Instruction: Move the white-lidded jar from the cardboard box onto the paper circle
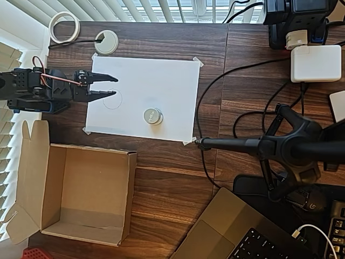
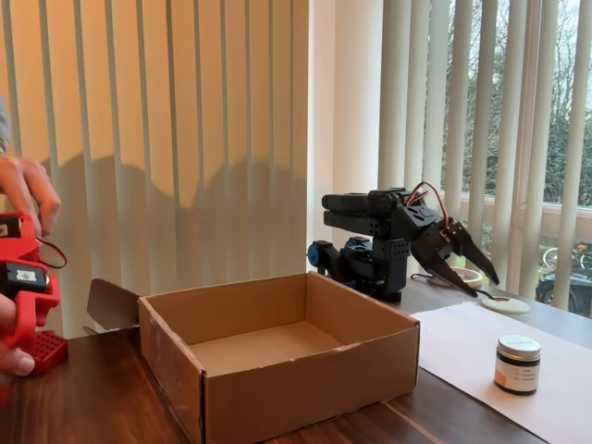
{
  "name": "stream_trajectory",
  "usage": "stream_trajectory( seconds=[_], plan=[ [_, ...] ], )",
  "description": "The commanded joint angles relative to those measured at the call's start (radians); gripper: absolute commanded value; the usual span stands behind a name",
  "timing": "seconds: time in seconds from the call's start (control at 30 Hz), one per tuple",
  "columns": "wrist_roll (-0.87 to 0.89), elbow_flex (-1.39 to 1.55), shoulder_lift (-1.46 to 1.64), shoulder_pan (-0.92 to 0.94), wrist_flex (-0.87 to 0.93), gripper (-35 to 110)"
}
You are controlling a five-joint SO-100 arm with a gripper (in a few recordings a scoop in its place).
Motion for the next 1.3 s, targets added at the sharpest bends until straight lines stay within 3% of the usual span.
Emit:
stream_trajectory(
  seconds=[0.0, 0.17, 0.43, 1.27],
  plan=[
    [0.239, -0.014, 0.06, -0.026, 0.075, 1],
    [0.396, -0.032, 0.143, 0.021, 0.324, 0],
    [0.581, -0.046, 0.221, 0.029, 0.454, 0],
    [0.592, -0.048, 0.221, 0.041, 0.462, 0]
  ],
)
